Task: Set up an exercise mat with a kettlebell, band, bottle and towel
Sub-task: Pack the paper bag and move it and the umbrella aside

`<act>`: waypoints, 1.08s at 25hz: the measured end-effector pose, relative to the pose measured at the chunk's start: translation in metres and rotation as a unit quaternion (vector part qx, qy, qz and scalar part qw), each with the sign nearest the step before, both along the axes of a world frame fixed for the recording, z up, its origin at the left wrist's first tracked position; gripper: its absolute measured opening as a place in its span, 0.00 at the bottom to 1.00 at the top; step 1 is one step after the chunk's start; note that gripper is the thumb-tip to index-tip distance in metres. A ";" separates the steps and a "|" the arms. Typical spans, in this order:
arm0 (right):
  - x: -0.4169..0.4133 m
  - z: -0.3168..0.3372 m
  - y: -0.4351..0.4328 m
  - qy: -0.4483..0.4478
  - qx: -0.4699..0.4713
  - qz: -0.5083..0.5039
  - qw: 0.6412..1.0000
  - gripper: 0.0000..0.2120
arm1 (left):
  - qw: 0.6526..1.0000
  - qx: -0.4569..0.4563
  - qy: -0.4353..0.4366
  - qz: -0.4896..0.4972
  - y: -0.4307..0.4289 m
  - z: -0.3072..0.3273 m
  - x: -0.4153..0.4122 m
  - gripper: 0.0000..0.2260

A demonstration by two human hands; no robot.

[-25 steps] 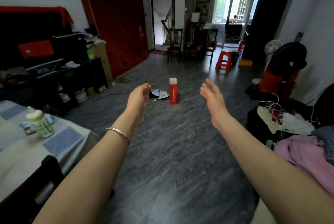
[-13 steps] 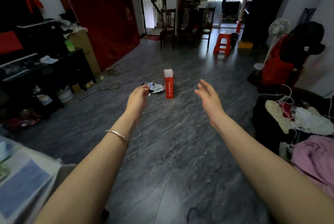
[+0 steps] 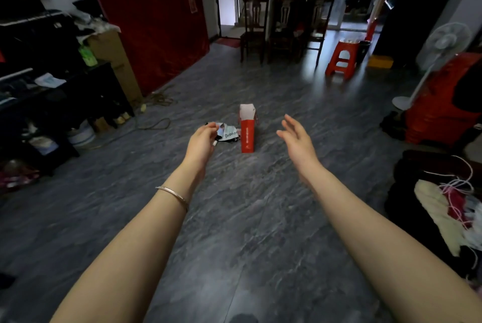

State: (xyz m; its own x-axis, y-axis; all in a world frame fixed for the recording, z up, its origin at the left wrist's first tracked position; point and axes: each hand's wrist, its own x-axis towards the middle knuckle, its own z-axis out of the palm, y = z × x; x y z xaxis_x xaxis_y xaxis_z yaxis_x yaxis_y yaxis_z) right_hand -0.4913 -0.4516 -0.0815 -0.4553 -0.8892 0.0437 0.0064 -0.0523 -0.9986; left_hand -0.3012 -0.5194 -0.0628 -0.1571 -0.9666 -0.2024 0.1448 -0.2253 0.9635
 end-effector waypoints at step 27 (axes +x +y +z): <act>-0.412 -0.079 -0.614 0.008 0.108 0.153 0.982 0.23 | 0.983 0.086 -0.015 0.163 -0.551 -0.105 -0.391 0.12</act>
